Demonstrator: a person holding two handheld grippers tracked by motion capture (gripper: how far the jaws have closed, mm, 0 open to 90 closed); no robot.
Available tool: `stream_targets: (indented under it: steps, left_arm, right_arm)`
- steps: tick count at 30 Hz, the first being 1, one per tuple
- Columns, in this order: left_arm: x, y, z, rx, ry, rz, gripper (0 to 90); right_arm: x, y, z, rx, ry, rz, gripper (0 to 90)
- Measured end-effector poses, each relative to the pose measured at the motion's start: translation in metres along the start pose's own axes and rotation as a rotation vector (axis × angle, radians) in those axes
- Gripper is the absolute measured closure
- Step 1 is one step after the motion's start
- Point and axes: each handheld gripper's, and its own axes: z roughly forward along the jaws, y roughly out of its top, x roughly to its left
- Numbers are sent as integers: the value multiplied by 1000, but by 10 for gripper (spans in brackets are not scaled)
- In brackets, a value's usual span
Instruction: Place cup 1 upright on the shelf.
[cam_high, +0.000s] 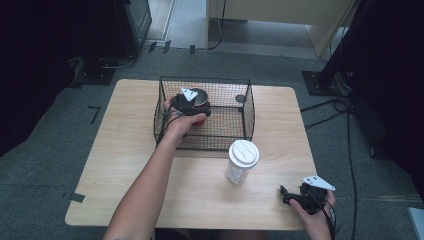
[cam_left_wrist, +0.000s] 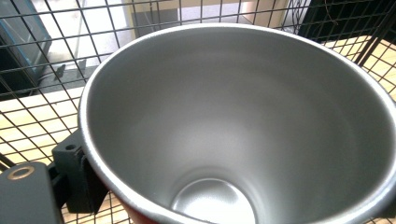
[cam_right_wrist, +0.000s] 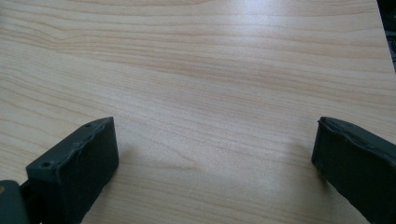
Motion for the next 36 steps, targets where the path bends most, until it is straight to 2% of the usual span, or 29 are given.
stream_targets:
  steps: [10,21,27,36]
  left_arm:
    - [3,2,-3,-31,-20,-21,5]
    - [2,7,-8,-70,14,-12,0]
    - [4,14,-14,-106,17,-27,0]
    - [8,26,-31,-203,9,-43,0]
  right_arm:
    - [0,0,0,0,0,0,5]
    - [0,0,0,0,0,0,5]
    - [0,0,0,0,0,0,5]
    - [0,0,0,1,0,0,5]
